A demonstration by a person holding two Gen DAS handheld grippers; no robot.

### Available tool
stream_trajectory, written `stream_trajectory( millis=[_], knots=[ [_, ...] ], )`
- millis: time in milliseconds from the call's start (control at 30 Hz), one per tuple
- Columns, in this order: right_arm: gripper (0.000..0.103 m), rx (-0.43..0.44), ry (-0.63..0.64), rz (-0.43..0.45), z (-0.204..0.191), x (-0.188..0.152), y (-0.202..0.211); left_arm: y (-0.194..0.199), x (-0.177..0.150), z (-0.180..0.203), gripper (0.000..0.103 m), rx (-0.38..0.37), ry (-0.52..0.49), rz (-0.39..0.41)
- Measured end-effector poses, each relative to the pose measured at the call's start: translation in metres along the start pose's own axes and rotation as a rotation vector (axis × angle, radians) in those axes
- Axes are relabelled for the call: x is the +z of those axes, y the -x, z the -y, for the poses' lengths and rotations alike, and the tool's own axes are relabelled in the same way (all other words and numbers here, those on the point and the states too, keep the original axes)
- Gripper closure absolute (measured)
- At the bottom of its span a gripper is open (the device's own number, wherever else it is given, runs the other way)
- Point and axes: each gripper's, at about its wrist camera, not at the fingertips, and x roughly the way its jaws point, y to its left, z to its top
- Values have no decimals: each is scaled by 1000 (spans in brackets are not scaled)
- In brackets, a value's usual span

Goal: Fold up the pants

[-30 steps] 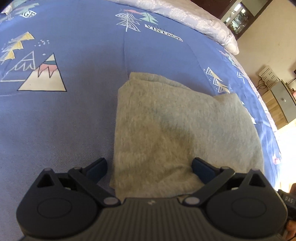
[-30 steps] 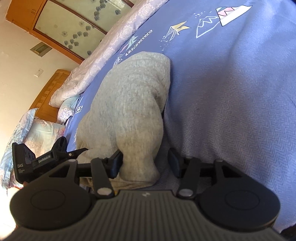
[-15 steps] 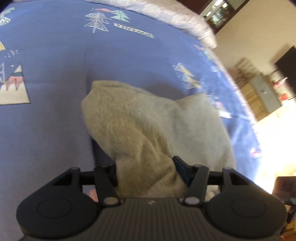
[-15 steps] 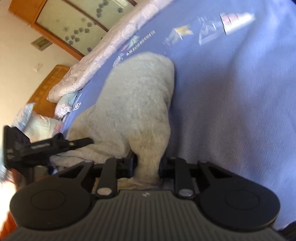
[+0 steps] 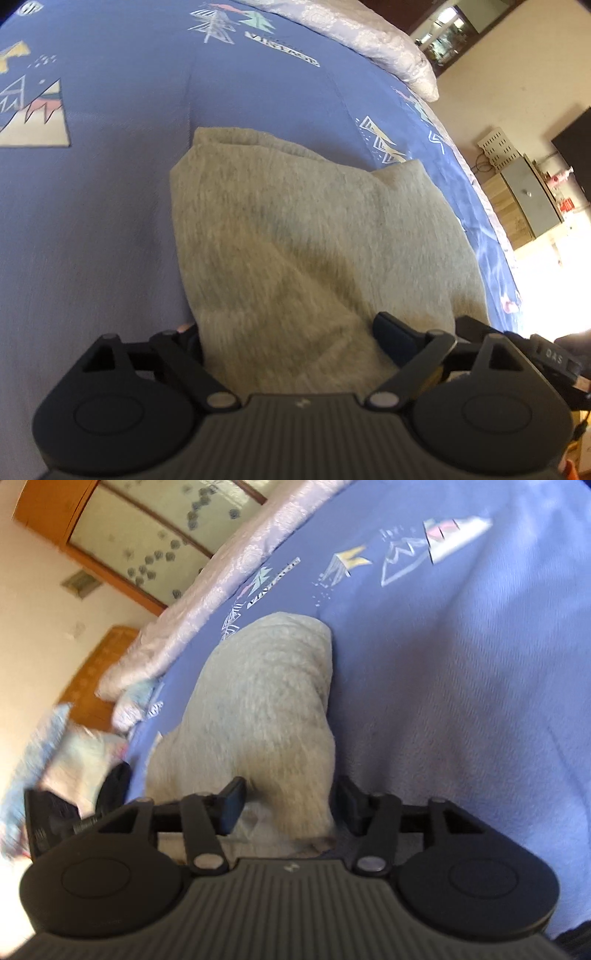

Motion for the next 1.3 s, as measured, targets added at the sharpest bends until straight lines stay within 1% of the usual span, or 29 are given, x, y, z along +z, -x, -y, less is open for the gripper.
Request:
stream_trajectory(
  millis=[33, 100, 167, 200, 300, 333, 533, 700, 833, 933, 1000, 1033, 1067, 1100, 1167, 1200, 1233, 1300],
  knots=[
    [41, 10, -21, -10, 2, 2, -2, 0, -1, 1, 15, 12, 2, 2],
    [41, 21, -53, -32, 3, 1, -13, 0, -3, 6, 23, 43, -9, 6],
    [40, 9, -17, -35, -6, -2, -14, 0, -4, 12, 28, 68, -14, 13],
    [43, 0, 17, -44, -13, -4, -16, 0, -5, 13, 30, 79, -11, 17],
    [47, -38, 112, -54, -27, -12, -16, -1, -6, 14, 30, 93, -14, 26],
    [47, -41, 119, -49, -28, -13, -17, 0, -7, 14, 30, 94, -17, 28],
    [47, 11, 34, -33, -11, -12, -16, 0, -7, 14, 27, 98, -21, 29],
    [46, 34, 24, -21, -6, -14, -15, -2, -8, 17, 25, 100, -26, 35],
    [43, 32, 34, -12, -10, -15, -15, 0, -11, 16, 25, 97, -28, 43],
    [36, 34, 44, -4, -14, -16, -16, 0, -12, 16, 25, 94, -30, 46],
    [25, 39, 57, 1, -17, -16, -18, 1, -12, 15, 25, 92, -31, 47],
    [23, 38, 69, 3, -20, -17, -20, 1, -12, 15, 25, 91, -31, 47],
    [19, 35, 82, 4, -23, -18, -21, 2, -12, 14, 25, 90, -31, 48],
    [12, 34, 97, 3, -26, -19, -22, 2, -12, 15, 25, 90, -31, 48],
    [8, 28, 111, 2, -30, -20, -25, 2, -12, 15, 24, 91, -31, 49],
    [2, 34, 110, 3, -30, -20, -26, 2, -12, 15, 24, 92, -32, 50],
    [0, 48, 111, 2, -30, -20, -28, 2, -12, 15, 24, 92, -32, 51],
    [0, 44, 120, 3, -32, -21, -30, 2, -13, 15, 24, 91, -32, 53]
  ],
)
